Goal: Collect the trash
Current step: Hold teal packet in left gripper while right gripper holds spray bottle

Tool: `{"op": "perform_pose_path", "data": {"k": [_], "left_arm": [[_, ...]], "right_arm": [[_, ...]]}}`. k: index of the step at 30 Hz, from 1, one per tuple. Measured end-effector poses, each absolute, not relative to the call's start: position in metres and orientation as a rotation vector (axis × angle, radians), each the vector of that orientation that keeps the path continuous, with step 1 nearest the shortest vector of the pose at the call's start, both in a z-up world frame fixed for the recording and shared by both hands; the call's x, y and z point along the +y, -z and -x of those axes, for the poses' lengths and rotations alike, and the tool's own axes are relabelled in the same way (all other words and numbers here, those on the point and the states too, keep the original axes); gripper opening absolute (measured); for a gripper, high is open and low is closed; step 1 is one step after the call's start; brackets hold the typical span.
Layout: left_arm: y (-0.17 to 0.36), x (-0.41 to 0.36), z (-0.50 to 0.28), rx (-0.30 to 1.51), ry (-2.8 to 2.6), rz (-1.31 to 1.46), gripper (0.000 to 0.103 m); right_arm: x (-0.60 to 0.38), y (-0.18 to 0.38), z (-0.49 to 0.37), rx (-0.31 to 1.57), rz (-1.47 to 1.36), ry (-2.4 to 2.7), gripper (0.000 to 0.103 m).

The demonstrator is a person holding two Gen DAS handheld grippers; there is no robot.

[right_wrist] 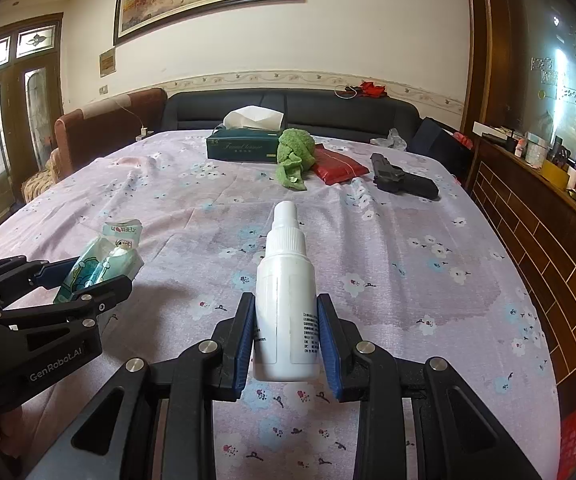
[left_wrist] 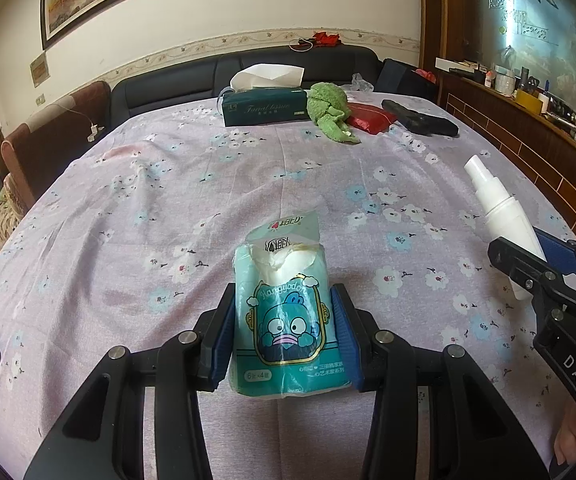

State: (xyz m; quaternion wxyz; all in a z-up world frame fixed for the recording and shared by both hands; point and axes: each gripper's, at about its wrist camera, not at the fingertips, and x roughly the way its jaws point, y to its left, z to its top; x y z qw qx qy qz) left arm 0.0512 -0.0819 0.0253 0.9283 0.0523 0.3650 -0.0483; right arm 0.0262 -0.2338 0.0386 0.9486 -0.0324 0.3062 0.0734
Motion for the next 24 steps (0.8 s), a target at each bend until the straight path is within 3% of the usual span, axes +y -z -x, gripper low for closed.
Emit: {"op": "perform_pose_path", "data": {"k": [24], "left_arm": [[-0.0213,-0.0842,-0.0526,0.759,0.102,-0.114,0.043]], "right_arm": [[-0.2383,-0.0382,-0.027,0.633,0.041,-0.141,0.032]]}}
